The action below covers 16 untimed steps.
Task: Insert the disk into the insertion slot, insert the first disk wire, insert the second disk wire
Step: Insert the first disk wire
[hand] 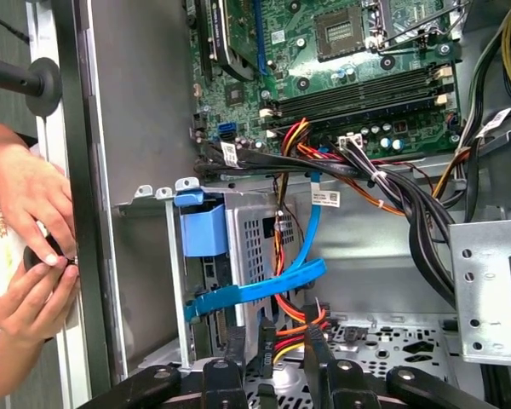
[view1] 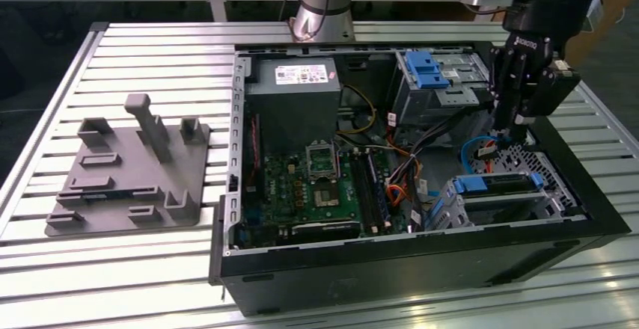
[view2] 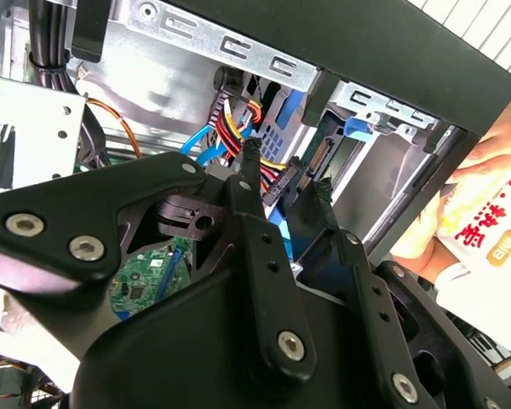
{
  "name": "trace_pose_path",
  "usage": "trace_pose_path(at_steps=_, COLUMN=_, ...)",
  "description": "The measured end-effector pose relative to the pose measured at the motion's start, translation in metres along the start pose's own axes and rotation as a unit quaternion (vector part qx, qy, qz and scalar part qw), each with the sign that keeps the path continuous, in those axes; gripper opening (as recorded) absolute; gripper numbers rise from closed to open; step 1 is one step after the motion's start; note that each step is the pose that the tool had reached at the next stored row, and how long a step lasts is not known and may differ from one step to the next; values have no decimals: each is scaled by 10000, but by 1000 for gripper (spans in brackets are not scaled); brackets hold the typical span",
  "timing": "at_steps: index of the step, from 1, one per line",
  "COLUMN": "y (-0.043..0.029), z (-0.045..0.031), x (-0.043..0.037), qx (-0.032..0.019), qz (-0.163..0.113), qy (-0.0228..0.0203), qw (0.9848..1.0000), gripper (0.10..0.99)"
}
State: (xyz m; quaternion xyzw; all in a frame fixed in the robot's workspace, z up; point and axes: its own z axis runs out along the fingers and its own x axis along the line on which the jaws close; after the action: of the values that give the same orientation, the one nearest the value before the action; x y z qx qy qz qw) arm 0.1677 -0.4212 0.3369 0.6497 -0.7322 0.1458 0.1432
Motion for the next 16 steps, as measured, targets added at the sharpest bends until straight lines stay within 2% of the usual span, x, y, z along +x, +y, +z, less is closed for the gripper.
trace_pose_path(at_steps=16, y=-4, z=15, x=34, qx=-1, qz=0, qy=-7, qw=10000, gripper=408)
